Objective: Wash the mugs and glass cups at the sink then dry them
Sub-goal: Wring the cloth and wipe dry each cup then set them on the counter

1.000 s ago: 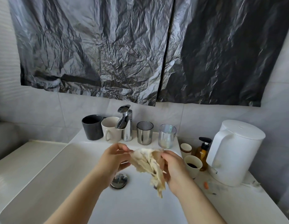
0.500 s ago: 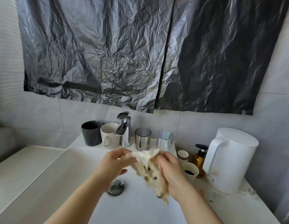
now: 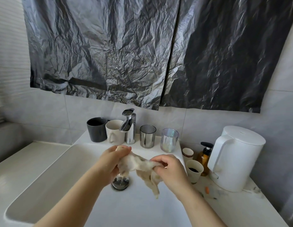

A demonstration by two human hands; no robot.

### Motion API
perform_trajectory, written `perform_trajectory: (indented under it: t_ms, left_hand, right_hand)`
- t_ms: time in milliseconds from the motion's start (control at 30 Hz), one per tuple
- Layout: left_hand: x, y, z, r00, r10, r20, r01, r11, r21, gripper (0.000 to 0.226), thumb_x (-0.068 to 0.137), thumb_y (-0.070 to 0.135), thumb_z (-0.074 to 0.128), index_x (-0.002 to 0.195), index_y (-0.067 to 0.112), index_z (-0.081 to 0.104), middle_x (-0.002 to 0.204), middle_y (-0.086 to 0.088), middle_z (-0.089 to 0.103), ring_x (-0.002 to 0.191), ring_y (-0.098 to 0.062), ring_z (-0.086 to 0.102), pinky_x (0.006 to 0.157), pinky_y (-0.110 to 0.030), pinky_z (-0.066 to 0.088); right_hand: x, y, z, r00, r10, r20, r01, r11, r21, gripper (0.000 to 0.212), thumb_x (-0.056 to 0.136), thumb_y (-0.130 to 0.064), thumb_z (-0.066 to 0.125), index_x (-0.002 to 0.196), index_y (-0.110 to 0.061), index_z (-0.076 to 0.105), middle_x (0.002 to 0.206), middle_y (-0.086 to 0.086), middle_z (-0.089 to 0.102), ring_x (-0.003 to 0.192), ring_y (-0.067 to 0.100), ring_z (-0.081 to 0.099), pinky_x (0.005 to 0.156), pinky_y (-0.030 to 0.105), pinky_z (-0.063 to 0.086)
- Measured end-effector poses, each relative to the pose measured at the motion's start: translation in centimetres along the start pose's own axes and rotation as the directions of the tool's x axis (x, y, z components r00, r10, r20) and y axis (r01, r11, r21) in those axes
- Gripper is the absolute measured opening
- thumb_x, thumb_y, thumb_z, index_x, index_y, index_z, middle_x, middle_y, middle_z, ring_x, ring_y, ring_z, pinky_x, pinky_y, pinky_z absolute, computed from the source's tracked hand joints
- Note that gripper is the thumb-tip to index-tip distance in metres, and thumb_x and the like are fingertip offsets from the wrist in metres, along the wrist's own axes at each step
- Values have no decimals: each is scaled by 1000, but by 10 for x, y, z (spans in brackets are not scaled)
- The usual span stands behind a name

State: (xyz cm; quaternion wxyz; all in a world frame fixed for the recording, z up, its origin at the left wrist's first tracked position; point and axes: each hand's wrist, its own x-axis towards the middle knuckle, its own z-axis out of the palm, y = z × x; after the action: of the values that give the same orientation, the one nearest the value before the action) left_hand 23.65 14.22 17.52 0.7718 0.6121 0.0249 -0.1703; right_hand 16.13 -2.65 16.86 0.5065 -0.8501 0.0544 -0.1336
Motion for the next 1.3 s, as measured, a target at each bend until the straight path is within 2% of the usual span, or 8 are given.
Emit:
perform_trajectory:
  t_ms: [100, 333, 433, 567, 833, 1033, 1133, 1300]
  left_hand:
    - [-2, 0, -1, 1000, -2, 22, 0, 993, 120, 16, 88, 13, 65, 103, 9, 61, 87, -13, 65, 70, -24, 61, 57, -29, 51]
    - [-9, -11, 1, 985, -95, 146, 57, 968, 243, 29, 90, -1, 54, 107, 19, 65, 90, -6, 70, 66, -17, 57, 57, -25, 44]
    - [-6, -16, 1, 996, -16, 93, 8, 996, 91, 21, 87, -6, 54, 98, 7, 67, 77, -8, 66, 69, -22, 58, 67, -30, 44]
    - [-4, -18, 2, 981, 179, -74, -171, 980, 103, 12, 85, -1, 63, 81, 9, 67, 73, -9, 64, 62, -22, 55, 55, -24, 46]
    - [-7, -19, 6, 935, 351, -56, -298, 858, 419, 35, 89, -4, 49, 92, 26, 66, 81, 3, 62, 66, -13, 57, 62, -24, 46]
    - [-9, -13, 2, 927, 364, -93, -329, 906, 267, 27, 86, -4, 60, 100, 17, 67, 87, 0, 66, 72, -12, 60, 59, -14, 48]
    - [-12, -13, 2, 962, 273, 21, -272, 943, 193, 45, 79, -6, 70, 112, 22, 61, 91, -2, 63, 73, -19, 62, 65, -27, 52]
    - [-4, -17, -2, 934, 310, 178, -357, 786, 505, 73, 69, -4, 77, 118, 43, 49, 115, 0, 60, 101, -22, 61, 85, -34, 55]
  right_hand:
    - [4, 8, 2, 982, 18, -186, -43, 990, -133, 31, 85, -19, 60, 70, -47, 58, 84, -13, 50, 87, 12, 52, 74, 25, 43]
    - [5, -4, 8, 983, 137, -122, -93, 946, 310, 38, 91, -3, 42, 87, -35, 63, 83, -10, 64, 78, 12, 59, 71, 26, 47]
    - [7, -6, 6, 976, 213, -43, -157, 827, 539, 36, 85, 4, 44, 90, -22, 69, 97, -8, 69, 92, 12, 60, 88, 31, 45]
    - [8, -5, 0, 934, 357, -8, -218, 587, 780, 10, 85, -3, 59, 85, -10, 66, 81, 7, 68, 75, 18, 62, 70, 29, 50]
    - [4, 1, 2, 936, 274, -223, -162, 894, 418, 10, 87, -10, 63, 93, -19, 61, 69, -1, 55, 49, 4, 49, 47, 15, 39]
    - [6, 9, 0, 936, 260, -236, -224, 960, 171, 13, 82, -29, 69, 78, -20, 60, 70, -1, 57, 64, 17, 55, 54, 24, 39]
    - [6, 9, 2, 957, 233, -172, -228, 973, 44, 31, 86, -33, 62, 64, -14, 50, 58, -2, 51, 58, 17, 45, 55, 26, 35]
    - [6, 2, 1, 960, 249, -127, -224, 957, 184, 36, 93, -32, 53, 68, -15, 34, 61, -4, 31, 57, 12, 30, 51, 24, 26]
